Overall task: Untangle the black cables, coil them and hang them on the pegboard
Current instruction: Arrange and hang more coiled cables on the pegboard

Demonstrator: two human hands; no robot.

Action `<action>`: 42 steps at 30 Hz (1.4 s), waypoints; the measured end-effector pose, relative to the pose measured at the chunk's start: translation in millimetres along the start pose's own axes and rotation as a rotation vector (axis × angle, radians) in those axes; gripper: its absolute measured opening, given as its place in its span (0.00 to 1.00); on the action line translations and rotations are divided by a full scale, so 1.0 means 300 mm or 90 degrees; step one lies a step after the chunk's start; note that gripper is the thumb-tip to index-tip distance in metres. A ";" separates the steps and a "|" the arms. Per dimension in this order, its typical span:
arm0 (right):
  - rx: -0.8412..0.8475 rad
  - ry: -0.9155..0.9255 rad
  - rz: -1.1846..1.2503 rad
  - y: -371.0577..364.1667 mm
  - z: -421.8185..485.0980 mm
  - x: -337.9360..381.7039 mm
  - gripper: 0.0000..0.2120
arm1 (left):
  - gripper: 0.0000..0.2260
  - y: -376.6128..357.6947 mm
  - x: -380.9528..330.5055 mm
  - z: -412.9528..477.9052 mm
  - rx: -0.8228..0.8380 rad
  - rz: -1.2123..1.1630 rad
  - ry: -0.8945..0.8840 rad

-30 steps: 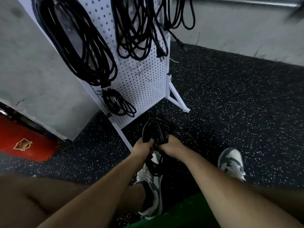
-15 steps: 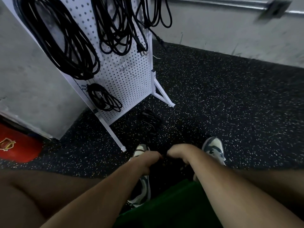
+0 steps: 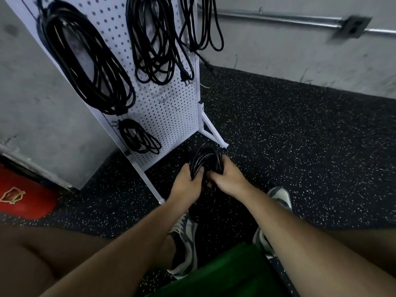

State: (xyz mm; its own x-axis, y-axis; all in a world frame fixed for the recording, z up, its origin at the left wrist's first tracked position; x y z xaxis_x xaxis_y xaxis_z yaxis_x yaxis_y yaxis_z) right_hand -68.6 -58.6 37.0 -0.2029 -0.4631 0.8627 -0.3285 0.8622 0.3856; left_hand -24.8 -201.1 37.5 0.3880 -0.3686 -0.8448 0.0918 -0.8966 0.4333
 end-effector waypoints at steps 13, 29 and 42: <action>-0.082 0.190 0.058 0.279 -0.135 0.395 0.18 | 0.08 0.166 -0.455 -0.067 0.065 0.053 -0.279; -0.155 0.328 0.089 0.598 -0.257 0.744 0.26 | 0.03 0.220 -0.925 -0.147 0.122 -0.048 -0.466; -0.203 0.375 0.033 0.675 -0.322 0.830 0.21 | 0.01 0.230 -1.029 -0.179 0.093 -0.125 -0.476</action>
State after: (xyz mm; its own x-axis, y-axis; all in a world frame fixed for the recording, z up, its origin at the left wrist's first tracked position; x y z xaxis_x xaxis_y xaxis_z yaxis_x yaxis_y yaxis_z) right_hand -96.5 20.4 361.5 0.3560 -0.3087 0.8820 -0.0252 0.9404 0.3392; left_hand -88.9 -136.0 345.1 -0.3478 -0.2204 -0.9113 -0.0471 -0.9666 0.2518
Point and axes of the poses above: each hand's wrist, its own z-axis towards the middle knuckle, its own y-axis out of the back of the hand, x = y × z, the point moved 2 cm from there along z, towards the middle knuckle, and after that the axes turned 1 degree about x, right-handed, at the moved point
